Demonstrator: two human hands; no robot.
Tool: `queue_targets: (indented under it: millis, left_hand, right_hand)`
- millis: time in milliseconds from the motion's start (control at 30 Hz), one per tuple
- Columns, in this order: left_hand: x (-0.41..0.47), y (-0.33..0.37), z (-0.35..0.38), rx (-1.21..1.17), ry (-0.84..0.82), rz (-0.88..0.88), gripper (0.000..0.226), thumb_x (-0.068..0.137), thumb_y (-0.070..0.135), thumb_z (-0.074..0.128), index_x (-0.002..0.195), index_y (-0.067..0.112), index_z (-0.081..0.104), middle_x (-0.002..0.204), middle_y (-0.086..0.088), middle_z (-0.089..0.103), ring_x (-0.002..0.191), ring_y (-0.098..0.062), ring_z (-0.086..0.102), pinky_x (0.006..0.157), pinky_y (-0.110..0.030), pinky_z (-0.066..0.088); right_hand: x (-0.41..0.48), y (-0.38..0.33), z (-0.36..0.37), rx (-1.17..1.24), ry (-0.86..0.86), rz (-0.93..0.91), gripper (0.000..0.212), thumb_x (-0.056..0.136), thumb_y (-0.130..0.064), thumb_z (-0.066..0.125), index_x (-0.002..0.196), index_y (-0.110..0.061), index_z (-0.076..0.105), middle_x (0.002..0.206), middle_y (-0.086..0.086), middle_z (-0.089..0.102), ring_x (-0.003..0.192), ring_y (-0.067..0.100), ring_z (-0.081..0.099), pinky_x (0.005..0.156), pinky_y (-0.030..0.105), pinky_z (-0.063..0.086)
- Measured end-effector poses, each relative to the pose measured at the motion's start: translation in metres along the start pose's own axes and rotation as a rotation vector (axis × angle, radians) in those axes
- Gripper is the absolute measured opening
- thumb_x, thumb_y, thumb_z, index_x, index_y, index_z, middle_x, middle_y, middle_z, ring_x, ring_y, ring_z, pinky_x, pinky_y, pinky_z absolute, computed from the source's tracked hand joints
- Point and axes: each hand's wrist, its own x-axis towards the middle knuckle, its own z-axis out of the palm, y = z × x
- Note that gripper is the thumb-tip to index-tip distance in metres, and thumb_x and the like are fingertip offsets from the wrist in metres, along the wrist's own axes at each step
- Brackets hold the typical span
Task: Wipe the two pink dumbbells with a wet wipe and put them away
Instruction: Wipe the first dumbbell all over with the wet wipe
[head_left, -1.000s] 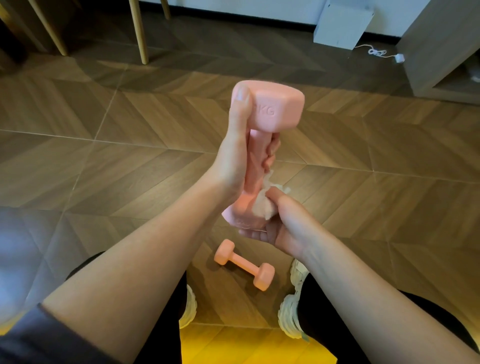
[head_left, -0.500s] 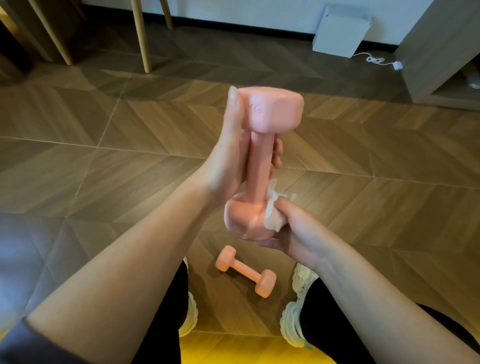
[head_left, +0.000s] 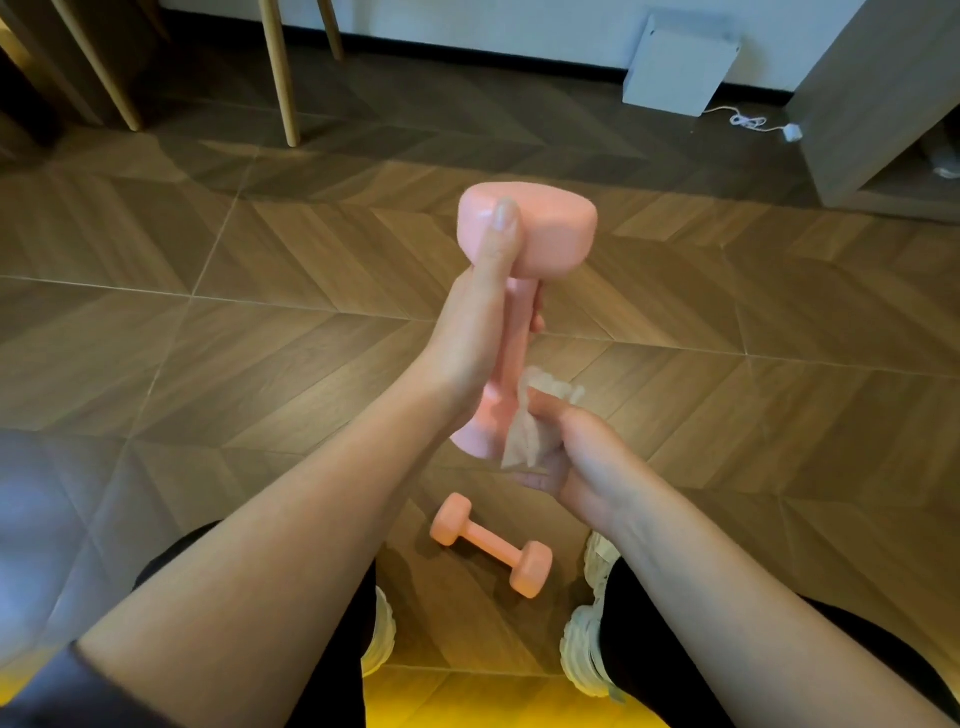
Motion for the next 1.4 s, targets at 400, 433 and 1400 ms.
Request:
queue_targets:
  millis: [400, 433, 1400]
  left_hand:
    - [0.001, -0.002, -0.002, -0.162, -0.113, -0.05, 0.082, 0.08, 0.078, 0.024, 0.096, 0.006, 0.058, 0.066, -0.007, 0.049, 0.056, -0.017, 0.043, 0.06, -0.033, 0.036]
    - [0.0, -0.004, 0.0, -0.183, -0.124, -0.055, 0.08, 0.081, 0.077, 0.022, 0.092, 0.005, 0.057, 0.065, -0.007, 0.048, 0.055, -0.017, 0.041, 0.058, -0.033, 0.035]
    - [0.0, -0.006, 0.004, -0.163, -0.059, -0.059, 0.081, 0.089, 0.076, 0.016, 0.087, 0.006, 0.055, 0.062, -0.01, 0.042, 0.054, -0.017, 0.035, 0.053, -0.033, 0.029]
  right_hand:
    - [-0.001, 0.001, -0.013, -0.14, -0.035, 0.033, 0.018, 0.092, -0.039, 0.057, 0.103, -0.029, 0.066, 0.097, -0.006, 0.071, 0.094, 0.017, 0.06, 0.092, 0.043, 0.043]
    - [-0.002, 0.002, -0.01, -0.163, -0.011, 0.043, 0.021, 0.086, -0.045, 0.059, 0.101, -0.031, 0.067, 0.1, -0.005, 0.071, 0.098, 0.02, 0.061, 0.094, 0.044, 0.044]
    - [0.0, 0.008, -0.002, -0.132, 0.011, 0.081, 0.028, 0.094, -0.04, 0.054, 0.106, -0.02, 0.068, 0.112, 0.01, 0.07, 0.127, 0.036, 0.054, 0.088, 0.044, 0.043]
